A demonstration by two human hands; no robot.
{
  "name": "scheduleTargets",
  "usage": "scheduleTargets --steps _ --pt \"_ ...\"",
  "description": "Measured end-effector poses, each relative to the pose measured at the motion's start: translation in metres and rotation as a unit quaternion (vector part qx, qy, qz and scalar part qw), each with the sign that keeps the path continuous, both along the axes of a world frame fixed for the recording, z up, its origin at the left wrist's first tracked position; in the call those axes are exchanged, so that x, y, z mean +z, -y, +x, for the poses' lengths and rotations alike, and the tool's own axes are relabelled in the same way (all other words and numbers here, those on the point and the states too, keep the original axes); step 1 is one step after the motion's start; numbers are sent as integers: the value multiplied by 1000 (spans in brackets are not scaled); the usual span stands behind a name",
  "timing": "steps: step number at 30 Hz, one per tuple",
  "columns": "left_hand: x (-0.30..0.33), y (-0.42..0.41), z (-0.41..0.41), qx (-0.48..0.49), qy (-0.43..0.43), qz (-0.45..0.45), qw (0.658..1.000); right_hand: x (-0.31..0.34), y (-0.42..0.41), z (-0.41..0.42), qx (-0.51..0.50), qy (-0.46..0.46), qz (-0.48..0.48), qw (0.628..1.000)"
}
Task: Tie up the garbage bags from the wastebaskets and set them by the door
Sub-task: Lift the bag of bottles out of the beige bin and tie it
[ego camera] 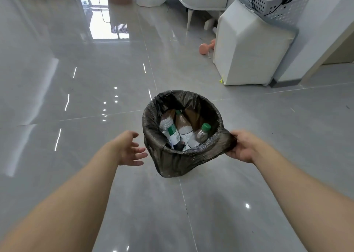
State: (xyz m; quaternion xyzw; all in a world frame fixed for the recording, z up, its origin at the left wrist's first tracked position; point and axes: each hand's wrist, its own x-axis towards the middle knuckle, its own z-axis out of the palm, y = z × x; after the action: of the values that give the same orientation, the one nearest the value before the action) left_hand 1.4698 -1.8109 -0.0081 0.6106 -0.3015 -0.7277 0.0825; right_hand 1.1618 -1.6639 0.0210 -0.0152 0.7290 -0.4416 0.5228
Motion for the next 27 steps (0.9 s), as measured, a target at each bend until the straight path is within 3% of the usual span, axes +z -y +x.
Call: scheduleTargets --steps 5,12,20,27 --pt "18 8 -9 -51 -45 -53 996 7 13 4 24 -4 -23 999" --pt "18 -10 -12 -107 21 -58 992 8 21 14 25 -14 -20 999" --pt "32 -3 -17 -36 42 -69 996 28 29 17 -60 -108 -46 991" --pt "64 14 -15 51 13 -71 996 48 45 21 -28 -114 -122 986"
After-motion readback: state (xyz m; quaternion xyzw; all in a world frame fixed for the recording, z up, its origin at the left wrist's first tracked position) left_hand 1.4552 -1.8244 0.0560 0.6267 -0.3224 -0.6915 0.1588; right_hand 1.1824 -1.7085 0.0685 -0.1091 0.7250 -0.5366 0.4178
